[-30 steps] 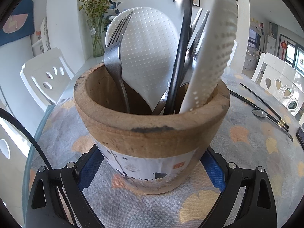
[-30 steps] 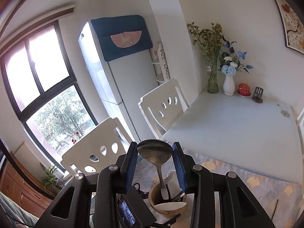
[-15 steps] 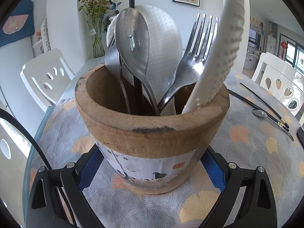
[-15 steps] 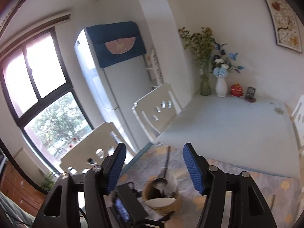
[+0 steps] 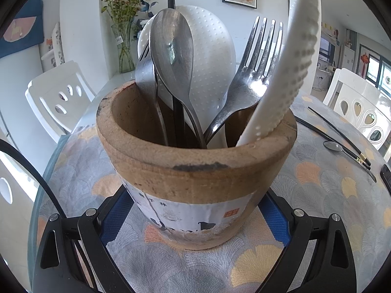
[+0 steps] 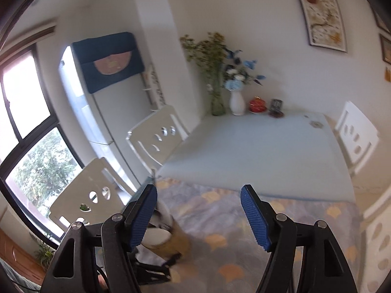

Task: Organize utensils
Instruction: 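Move the right gripper back to the second metal spoon on the cloth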

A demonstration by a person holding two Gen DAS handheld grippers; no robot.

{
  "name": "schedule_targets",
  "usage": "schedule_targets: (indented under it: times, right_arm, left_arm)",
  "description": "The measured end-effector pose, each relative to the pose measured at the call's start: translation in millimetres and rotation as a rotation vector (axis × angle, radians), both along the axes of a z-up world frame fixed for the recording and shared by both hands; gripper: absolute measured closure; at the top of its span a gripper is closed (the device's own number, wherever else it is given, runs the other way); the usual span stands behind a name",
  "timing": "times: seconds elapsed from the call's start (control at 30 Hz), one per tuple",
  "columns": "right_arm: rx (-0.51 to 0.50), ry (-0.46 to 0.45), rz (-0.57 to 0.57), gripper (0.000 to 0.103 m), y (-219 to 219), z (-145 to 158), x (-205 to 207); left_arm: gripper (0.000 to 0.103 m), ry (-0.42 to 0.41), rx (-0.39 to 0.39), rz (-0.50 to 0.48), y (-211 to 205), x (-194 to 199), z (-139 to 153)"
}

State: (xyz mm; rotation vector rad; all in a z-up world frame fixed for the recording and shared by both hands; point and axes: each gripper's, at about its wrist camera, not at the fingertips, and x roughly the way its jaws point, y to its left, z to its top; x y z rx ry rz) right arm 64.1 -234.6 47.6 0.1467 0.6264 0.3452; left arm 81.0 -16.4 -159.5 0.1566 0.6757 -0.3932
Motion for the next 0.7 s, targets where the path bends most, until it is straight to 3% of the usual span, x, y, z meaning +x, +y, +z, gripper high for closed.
schedule_targets:
  times: [0.27,0.53,0.7]
  right_arm:
    - [-0.054,0.042,-0.131,0.034,-58,-10,-17]
    - [-0.04,0.073,-0.229,0.034,-101,-20,-29]
    - [-0.057,0.122,-0.279,0.034,-117,-43,-25]
  left_arm:
    - [0.007,-0.003,0.006,0.001,0,0,0]
    - [0.007,0.005,0.017,0.003,-4,1,-1]
    - [0.007,0.005,0.024,0.004,-4,1,-1]
